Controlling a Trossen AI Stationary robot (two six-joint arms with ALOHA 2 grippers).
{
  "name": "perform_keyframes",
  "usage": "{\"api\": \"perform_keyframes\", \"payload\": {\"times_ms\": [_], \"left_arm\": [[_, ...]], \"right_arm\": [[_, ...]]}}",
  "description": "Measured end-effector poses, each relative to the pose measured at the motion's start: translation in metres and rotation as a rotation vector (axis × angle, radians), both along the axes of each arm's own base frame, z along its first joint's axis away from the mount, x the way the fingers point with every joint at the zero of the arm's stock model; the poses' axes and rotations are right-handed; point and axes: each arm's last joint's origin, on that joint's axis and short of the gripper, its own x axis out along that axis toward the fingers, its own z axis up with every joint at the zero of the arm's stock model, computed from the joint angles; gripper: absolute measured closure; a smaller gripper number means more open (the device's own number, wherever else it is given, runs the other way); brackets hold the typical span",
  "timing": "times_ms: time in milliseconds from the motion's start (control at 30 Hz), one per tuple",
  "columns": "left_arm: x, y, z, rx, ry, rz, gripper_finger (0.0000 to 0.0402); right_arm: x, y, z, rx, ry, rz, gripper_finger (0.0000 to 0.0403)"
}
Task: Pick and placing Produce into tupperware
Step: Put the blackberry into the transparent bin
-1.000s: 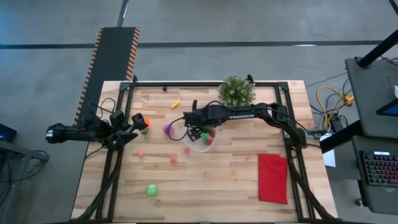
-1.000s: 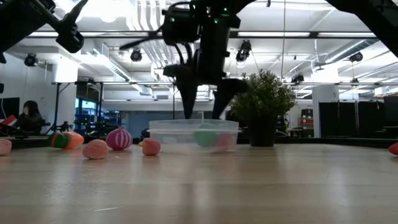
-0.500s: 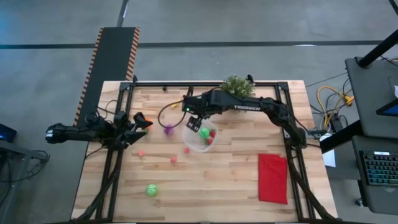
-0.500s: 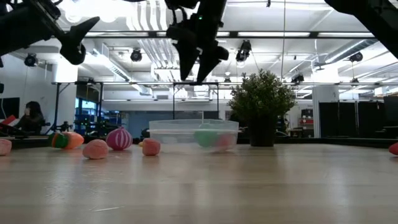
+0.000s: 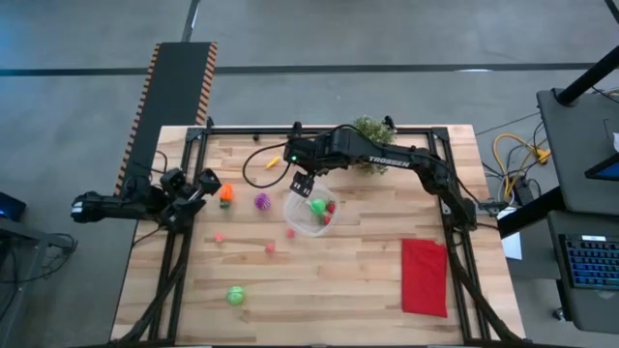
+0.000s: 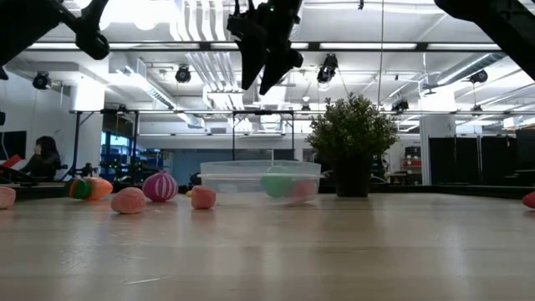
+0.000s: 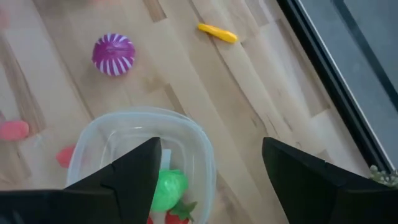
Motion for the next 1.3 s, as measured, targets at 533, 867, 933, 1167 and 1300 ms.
{"api": "perform_keyframes", "payload": {"times_ms": [533,867,933,1167,1300], "left_arm": [[0.003,0.002,0.0,-0.037,0.017,0.055,0.0111],[0.004,0.006,0.002,-0.094,0.052,0.19,0.0111],[0.005,0.008,0.006,-0.125,0.085,0.247,0.0111],[0.011,0.01,0.033,-0.016,0.394,0.407,0.0111],[0.011,0.017,0.043,0.09,0.744,0.672,0.0111]], "right_arm": [[-0.001,-0.01,0.001,-0.027,0.014,0.038,0.014],[-0.004,-0.009,0.0,-0.007,0.038,0.047,0.0142],[-0.005,-0.009,-0.001,-0.005,0.054,0.051,0.0145],[-0.008,-0.008,-0.002,0.008,0.088,0.038,0.0147],[-0.009,-0.008,-0.002,0.01,0.092,0.035,0.0153]]}}
